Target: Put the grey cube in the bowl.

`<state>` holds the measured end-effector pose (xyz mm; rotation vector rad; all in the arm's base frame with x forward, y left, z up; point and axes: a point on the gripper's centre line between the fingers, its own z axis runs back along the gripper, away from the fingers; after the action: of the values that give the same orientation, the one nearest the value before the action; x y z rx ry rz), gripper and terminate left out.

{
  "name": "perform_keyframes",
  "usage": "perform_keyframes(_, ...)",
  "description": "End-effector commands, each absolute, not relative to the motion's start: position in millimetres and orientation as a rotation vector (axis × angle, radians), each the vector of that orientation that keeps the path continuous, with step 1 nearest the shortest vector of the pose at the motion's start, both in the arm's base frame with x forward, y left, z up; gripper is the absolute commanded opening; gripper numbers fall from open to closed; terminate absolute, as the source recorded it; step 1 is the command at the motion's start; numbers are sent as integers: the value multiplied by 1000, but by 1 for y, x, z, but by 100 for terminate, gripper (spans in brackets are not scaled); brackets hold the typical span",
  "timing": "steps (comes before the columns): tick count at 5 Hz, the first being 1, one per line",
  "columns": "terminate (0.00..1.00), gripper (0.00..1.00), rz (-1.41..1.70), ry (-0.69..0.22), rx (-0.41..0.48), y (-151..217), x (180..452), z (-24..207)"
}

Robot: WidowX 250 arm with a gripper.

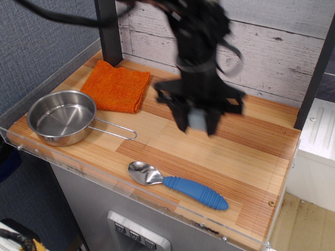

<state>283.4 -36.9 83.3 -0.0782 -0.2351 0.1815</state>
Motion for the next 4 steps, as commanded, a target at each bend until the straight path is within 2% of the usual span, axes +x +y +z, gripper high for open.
perform_keyframes(1, 0, 0, 289, -279, -15, 38, 273, 112)
perform_keyframes(4, 0, 0, 502, -290, 37, 125, 262, 112)
